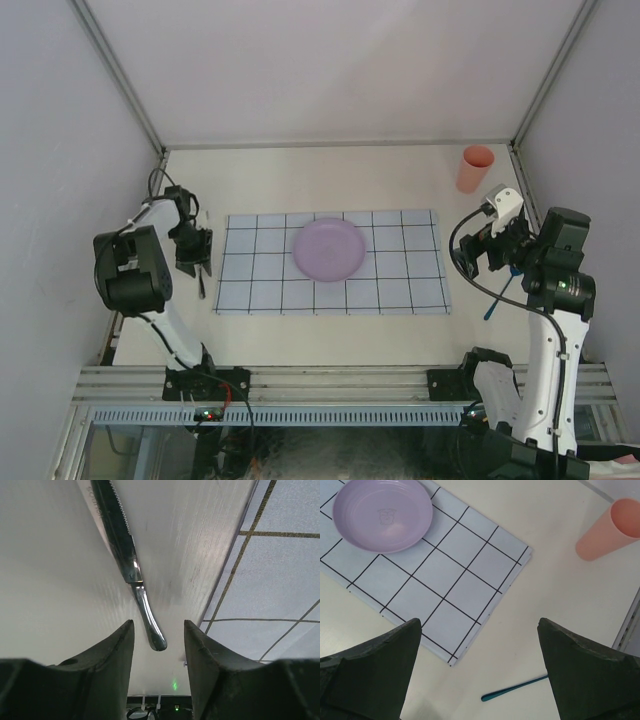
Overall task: Set the dinner table for one person
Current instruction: Place the knife on the napkin.
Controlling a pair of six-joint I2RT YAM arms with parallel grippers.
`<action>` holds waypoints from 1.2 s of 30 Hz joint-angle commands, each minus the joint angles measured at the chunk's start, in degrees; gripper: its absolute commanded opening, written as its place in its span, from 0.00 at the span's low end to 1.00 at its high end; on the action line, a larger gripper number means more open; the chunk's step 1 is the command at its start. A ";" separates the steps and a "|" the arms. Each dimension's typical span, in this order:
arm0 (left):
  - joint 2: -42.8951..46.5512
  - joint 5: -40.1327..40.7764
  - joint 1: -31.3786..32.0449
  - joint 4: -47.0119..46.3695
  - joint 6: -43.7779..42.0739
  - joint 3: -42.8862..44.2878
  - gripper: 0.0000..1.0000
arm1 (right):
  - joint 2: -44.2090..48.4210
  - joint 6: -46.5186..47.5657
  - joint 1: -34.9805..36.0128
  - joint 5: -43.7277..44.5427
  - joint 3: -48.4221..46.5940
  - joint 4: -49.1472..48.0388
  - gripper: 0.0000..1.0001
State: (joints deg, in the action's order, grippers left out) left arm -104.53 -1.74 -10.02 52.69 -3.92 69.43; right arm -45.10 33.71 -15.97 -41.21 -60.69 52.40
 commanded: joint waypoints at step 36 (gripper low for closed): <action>-7.98 1.42 -1.49 -10.20 0.39 -3.04 0.00 | 2.20 4.34 2.17 0.16 -6.41 6.57 1.00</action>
State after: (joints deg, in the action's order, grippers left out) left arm -107.70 -0.36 -10.85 49.93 -2.37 69.73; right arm -43.33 37.17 -14.11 -40.95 -65.21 59.07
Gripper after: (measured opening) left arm 0.026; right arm 0.995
